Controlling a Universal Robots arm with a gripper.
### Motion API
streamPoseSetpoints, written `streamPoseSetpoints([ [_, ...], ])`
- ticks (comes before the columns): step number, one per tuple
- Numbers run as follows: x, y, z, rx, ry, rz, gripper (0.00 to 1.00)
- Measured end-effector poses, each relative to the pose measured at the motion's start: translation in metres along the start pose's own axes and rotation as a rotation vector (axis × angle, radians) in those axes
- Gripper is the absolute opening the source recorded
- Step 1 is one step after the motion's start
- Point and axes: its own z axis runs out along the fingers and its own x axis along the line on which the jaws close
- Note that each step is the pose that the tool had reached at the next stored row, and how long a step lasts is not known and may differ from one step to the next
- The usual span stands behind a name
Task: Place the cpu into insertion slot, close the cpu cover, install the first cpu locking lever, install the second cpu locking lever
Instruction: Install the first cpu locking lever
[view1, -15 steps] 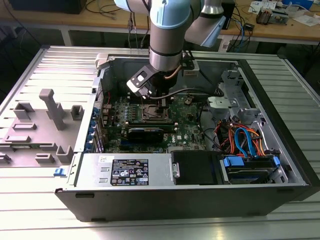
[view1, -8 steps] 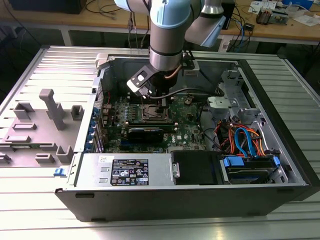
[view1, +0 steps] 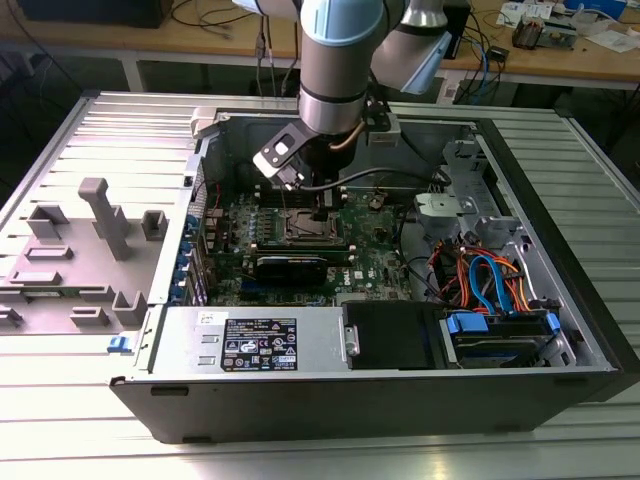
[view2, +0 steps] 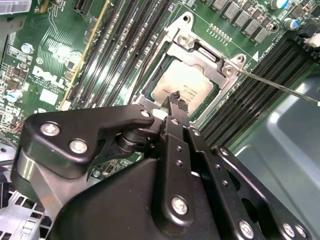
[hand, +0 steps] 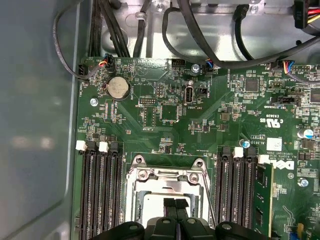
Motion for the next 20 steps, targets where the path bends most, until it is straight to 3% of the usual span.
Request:
streamPoseSetpoints([
  [9, 0.0005, 0.0, -0.0145, 0.0, 0.0, 0.0, 0.11],
  [17, 0.0014, 0.0, -0.0385, 0.0, 0.0, 0.0, 0.11],
  [20, 0.0015, 0.0, -0.0404, -0.0001, 0.0002, 0.0, 0.11],
])
